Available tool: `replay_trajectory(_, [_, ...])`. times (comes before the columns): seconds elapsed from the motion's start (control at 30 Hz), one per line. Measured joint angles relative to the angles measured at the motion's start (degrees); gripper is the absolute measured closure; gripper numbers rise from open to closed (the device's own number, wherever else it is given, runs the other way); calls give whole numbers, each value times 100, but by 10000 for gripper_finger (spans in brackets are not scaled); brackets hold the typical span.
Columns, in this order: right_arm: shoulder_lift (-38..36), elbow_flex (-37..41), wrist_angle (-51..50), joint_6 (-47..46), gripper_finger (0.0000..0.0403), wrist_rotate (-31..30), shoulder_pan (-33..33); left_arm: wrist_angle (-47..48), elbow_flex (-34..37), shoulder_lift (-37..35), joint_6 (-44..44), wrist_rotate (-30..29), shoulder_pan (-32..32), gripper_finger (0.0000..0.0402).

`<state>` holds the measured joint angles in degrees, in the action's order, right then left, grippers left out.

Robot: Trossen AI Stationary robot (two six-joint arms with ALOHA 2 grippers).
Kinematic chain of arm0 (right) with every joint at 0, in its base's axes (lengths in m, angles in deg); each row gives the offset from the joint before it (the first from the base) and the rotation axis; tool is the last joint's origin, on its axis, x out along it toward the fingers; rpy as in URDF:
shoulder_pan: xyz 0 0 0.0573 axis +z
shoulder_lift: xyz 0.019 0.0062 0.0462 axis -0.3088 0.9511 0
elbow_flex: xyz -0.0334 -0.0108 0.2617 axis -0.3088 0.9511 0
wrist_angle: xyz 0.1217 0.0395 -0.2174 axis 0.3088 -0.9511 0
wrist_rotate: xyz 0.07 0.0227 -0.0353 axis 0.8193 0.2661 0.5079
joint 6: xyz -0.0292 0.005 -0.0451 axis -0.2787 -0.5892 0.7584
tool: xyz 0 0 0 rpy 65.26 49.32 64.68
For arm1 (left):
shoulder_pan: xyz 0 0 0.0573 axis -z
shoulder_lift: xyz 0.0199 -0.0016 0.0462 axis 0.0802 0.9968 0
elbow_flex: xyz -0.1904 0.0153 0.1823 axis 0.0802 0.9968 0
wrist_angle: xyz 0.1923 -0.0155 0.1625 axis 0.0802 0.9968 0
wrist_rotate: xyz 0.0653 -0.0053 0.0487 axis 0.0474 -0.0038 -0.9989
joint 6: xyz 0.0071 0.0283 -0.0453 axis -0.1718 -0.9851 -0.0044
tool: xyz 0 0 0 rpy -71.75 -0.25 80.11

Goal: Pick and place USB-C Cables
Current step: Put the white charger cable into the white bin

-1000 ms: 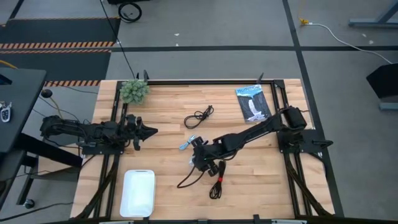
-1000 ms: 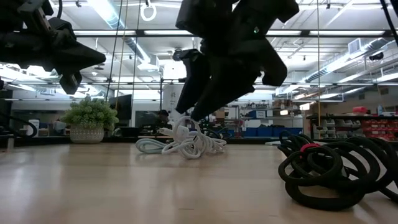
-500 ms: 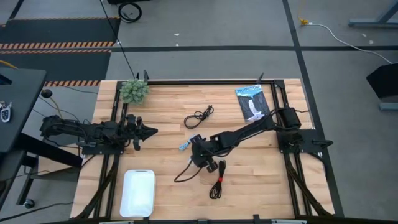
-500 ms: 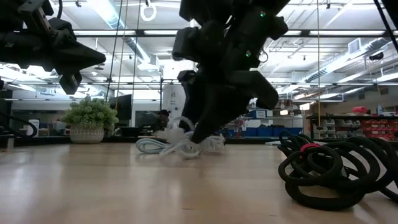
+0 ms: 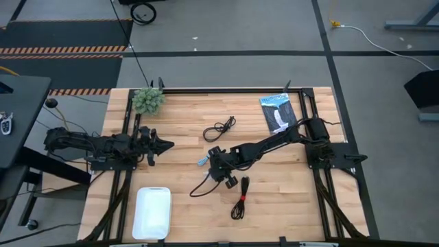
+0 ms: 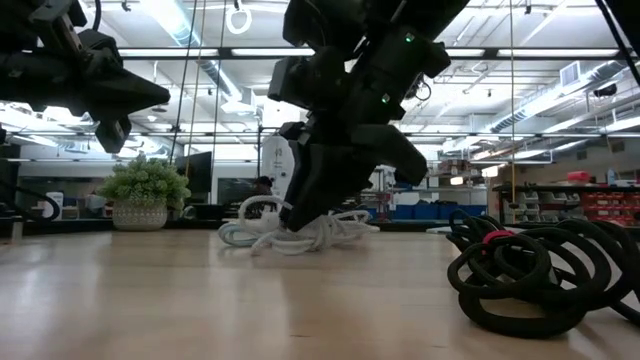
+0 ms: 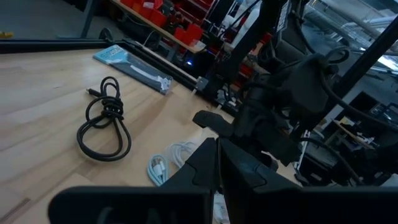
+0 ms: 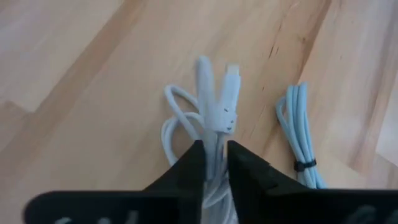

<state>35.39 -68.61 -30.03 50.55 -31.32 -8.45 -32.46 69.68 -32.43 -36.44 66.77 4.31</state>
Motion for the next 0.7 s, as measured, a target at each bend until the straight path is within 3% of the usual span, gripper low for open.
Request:
replay_trajectory(0.2, [-263,9,-52,-6,390,-219,103,-300,0,3,-119,20,2,376])
replay_trajectory(0.47, [-1007,9,487,136,385,-592,48,-1508,0,-1,-786,283,0,376])
replay_trajectory(0.7, [-1254,4,1947,431,389,277,-351,-1488,0,1,-841,317,0,377])
